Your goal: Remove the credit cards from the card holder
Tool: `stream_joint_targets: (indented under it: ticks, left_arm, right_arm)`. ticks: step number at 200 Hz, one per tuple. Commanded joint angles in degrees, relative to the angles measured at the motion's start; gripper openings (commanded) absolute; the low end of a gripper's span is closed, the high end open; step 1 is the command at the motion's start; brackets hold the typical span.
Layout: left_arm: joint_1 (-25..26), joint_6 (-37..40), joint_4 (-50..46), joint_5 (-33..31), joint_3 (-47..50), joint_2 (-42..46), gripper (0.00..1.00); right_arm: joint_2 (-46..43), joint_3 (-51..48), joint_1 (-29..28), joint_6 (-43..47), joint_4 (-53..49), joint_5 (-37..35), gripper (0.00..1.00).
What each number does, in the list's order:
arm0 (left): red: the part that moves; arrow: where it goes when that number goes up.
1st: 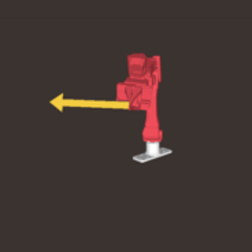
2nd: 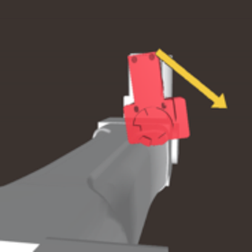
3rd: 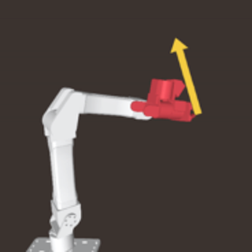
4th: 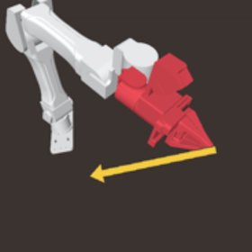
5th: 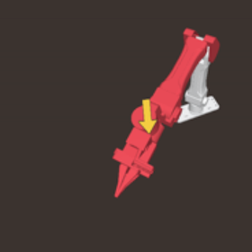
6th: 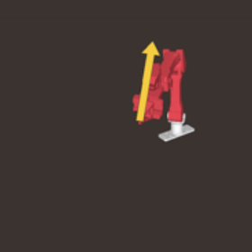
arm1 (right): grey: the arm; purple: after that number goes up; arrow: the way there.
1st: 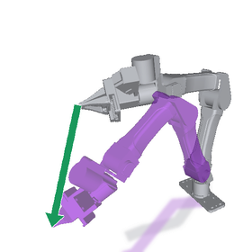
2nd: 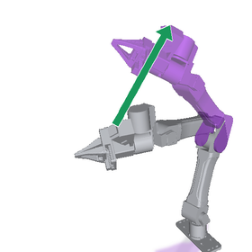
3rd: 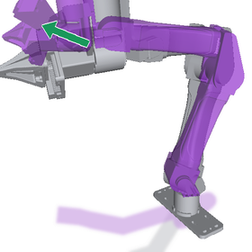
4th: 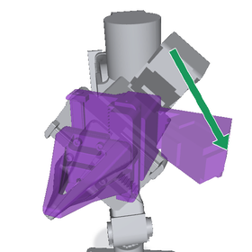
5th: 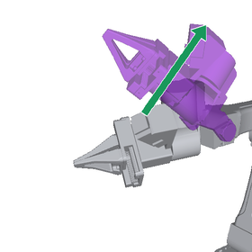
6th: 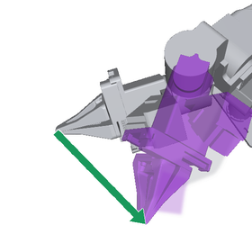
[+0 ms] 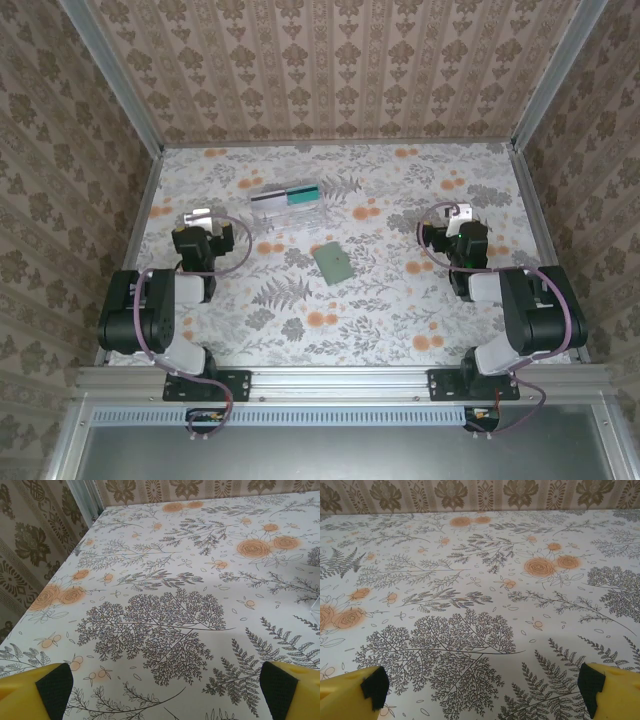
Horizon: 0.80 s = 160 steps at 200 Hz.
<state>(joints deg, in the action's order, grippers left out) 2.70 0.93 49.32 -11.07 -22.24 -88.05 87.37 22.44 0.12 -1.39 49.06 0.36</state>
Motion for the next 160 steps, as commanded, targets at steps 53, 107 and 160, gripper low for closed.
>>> stream_joint_targets:
  ticks: [53,107,160]
  left_arm:
    - [0.17,0.61,1.38,1.01,-0.13,-0.01,1.00]
    - [-0.32,0.48,1.22,1.98,-0.16,0.05,1.00]
    - [-0.50,0.99,-4.14,3.18,-2.34,2.77,1.00]
  right_arm:
    - [0.22,1.03,-0.04,-0.63,-0.45,-1.04,1.00]
    - [0.19,1.03,-0.05,-0.63,-0.45,-1.02,1.00]
    - [-0.20,0.93,-0.10,-0.71,-0.34,-1.50,1.00]
